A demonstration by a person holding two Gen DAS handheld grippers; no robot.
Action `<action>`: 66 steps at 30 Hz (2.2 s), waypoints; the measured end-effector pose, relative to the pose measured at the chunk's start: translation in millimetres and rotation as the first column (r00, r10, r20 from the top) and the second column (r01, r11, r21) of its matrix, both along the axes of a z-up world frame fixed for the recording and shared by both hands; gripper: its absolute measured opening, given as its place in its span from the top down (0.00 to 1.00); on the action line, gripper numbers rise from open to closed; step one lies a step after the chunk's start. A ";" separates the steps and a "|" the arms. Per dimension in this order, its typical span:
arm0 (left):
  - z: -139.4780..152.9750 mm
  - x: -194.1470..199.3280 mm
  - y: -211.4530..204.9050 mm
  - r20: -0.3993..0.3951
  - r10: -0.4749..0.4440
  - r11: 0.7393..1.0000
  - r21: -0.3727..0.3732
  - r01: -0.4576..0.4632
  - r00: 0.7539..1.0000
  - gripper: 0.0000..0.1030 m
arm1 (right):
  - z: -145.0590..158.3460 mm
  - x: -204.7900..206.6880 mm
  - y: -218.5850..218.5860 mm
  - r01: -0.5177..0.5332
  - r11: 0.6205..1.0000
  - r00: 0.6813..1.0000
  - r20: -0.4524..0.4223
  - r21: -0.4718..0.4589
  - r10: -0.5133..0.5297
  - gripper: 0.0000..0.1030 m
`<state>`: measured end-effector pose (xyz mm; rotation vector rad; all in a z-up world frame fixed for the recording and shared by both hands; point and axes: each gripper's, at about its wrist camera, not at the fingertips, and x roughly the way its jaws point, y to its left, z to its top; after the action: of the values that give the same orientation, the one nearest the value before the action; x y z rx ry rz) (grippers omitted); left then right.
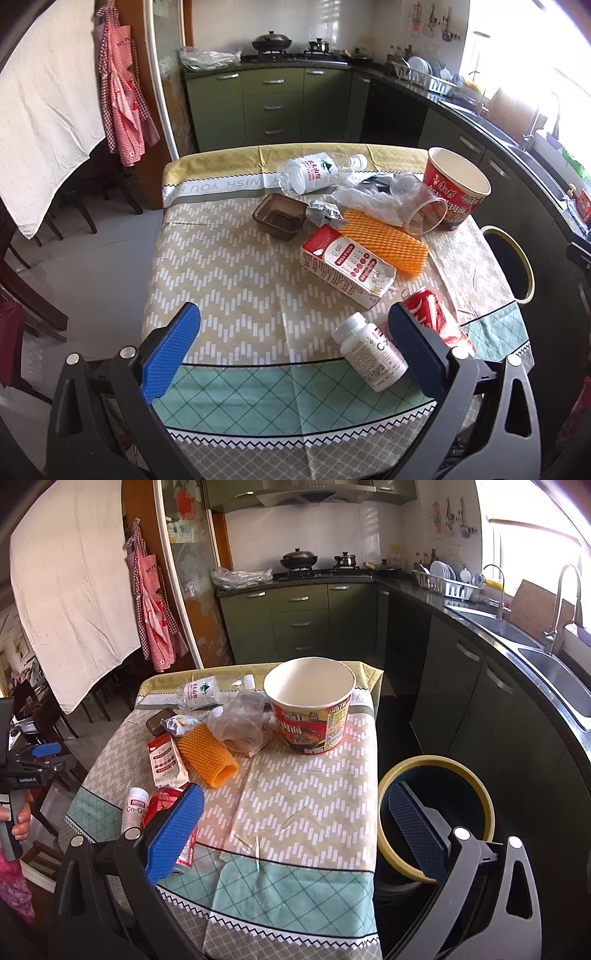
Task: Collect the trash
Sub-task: 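Grasp the red-and-white paper noodle bowl rim with the right gripper, then carry the noodle bowl to the bin with the right gripper while the left grasps the clear cup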
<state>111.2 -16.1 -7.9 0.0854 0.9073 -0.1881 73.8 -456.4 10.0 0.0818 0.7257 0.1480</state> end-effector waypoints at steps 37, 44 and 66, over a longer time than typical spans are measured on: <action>-18.2 195.7 -100.1 -0.230 -0.181 0.971 0.113 0.211 0.956 0.06 | -81.0 306.5 -35.4 0.030 0.998 0.787 -0.613 -0.060 -0.061 0.93; -19.0 184.7 -119.3 -0.259 -0.224 0.960 0.107 0.258 0.940 0.06 | -75.0 302.4 -41.7 0.043 0.999 0.805 -0.591 -0.023 -0.049 0.96; -57.4 144.8 -211.6 -0.200 -0.451 0.845 0.220 0.488 0.870 0.08 | -48.1 211.4 -163.9 0.230 0.972 0.822 -0.545 0.054 -0.164 0.95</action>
<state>256.0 -227.7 -65.3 0.5563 1.0386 -0.5378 285.1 -620.3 -38.1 0.3218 1.2687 -0.0380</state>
